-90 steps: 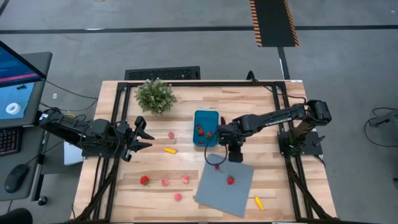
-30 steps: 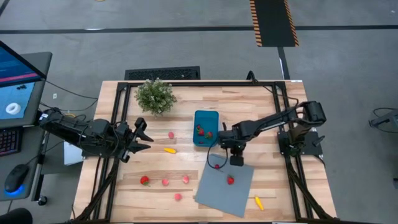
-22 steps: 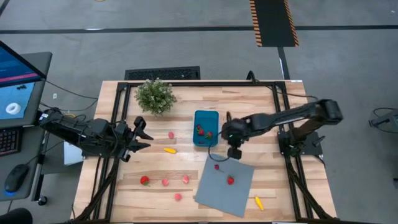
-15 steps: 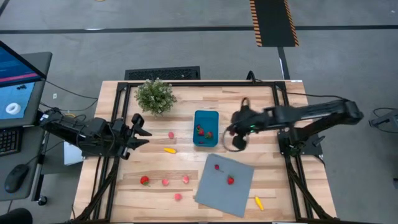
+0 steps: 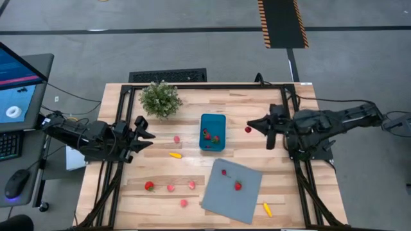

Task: Pick and placing Produce into tupperware
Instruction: Put the cherry into the blue bin

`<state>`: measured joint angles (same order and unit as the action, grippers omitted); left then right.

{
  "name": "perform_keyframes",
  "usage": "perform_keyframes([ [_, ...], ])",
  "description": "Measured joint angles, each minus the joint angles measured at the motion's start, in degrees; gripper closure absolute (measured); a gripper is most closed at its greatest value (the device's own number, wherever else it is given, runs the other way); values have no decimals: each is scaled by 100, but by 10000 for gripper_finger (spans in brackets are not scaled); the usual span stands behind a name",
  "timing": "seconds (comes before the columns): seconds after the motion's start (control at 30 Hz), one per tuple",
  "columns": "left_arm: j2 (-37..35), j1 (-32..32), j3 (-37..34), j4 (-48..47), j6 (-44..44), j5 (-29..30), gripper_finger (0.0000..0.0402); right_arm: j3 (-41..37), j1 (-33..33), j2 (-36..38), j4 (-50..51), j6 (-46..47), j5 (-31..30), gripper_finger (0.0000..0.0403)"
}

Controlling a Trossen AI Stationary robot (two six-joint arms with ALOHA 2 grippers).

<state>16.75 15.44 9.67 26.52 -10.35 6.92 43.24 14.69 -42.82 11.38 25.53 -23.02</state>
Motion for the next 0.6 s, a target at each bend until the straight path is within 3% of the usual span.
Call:
perform_keyframes([
  [0.13, 0, 0, 0, 2, -22, 13, 288, -900, 333, 458, -1581, -122, -185, 392],
  [0.27, 0, 2, 0, -16, -22, 381, 288, -1806, 496, 821, -3031, -192, -318, 392],
  [0.4, 0, 0, 0, -38, -30, 553, 288, -2660, 593, 1013, -4459, 171, -286, 392],
  [0.5, 0, 0, 0, -98, -43, 557, 288, -3249, 706, 1041, -5383, 466, -198, 392],
  [0.6, 0, 0, 0, -189, -48, 581, 288, -3764, 884, 1024, -6329, 456, 266, 392],
])
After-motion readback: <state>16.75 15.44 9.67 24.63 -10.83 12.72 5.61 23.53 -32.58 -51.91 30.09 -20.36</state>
